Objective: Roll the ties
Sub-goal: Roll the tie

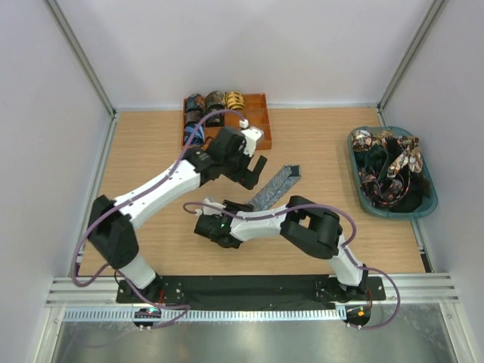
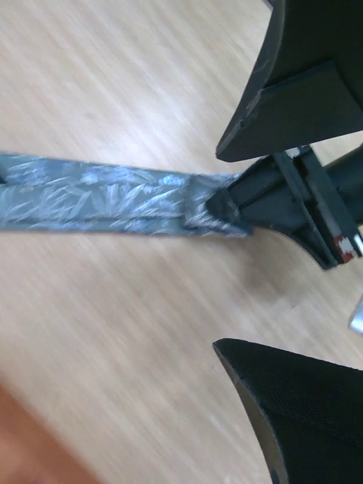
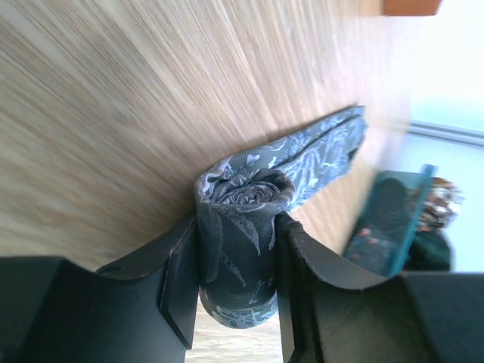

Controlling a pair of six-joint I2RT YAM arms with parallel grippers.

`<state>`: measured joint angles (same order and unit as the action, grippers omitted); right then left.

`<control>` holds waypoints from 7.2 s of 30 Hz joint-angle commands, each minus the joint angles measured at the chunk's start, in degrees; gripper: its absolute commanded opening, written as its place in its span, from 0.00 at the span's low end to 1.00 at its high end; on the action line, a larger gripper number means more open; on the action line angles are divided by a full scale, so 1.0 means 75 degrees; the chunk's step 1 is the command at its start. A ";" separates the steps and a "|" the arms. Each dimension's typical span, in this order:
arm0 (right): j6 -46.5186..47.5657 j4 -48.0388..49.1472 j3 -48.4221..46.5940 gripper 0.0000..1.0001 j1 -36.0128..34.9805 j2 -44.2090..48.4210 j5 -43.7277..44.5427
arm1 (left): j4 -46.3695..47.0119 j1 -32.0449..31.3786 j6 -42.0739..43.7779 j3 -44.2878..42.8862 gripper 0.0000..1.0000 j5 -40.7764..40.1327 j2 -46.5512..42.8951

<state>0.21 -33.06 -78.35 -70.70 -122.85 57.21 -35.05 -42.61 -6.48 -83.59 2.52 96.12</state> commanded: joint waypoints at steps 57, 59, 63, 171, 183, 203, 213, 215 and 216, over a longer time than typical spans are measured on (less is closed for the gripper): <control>-0.3541 0.5919 0.3649 0.28 0.5851 0.0935 -1.4634 | 0.6584 0.0185 0.1473 0.5861 1.00 0.1196 -0.2000; -0.3707 0.6188 0.3684 0.28 0.5968 0.0818 -1.4729 | 0.6386 0.0197 0.1614 0.5767 1.00 0.1420 -0.1754; -0.3836 0.6364 0.3755 0.28 0.6051 0.0712 -1.4776 | 0.5939 0.0185 0.1731 0.5404 1.00 0.2064 -0.1379; -0.1119 0.3624 0.5538 0.56 0.1322 0.8120 -0.4857 | -0.0049 -0.0283 0.0606 0.0916 0.37 0.0460 0.2887; 0.0206 0.1305 0.1660 0.64 -0.0944 0.3179 -0.0681 | -0.0787 -0.0295 0.0571 0.0529 0.36 0.0647 0.3110; 0.0922 -0.0702 -0.1436 0.72 -0.0734 -0.0284 0.0727 | -0.1385 -0.0283 0.0641 0.0095 0.34 0.0941 0.3415; 0.0886 -0.0620 -0.1413 0.72 -0.0383 -0.0811 0.0669 | -0.1678 -0.0272 0.0653 -0.0057 0.34 0.0964 0.3473; 0.0863 -0.0585 -0.1343 0.73 -0.0336 -0.0870 0.0680 | -0.1714 -0.0272 0.0642 -0.0104 0.34 0.0952 0.3474; 0.0840 -0.0561 -0.1320 0.74 -0.0266 -0.0905 0.0692 | -0.1749 -0.0260 0.0641 -0.0116 0.34 0.0941 0.3485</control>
<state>6.35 -37.43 -87.77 -73.67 -128.68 61.95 -39.77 -44.84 -1.08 -86.15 7.25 118.13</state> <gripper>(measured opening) 0.728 0.468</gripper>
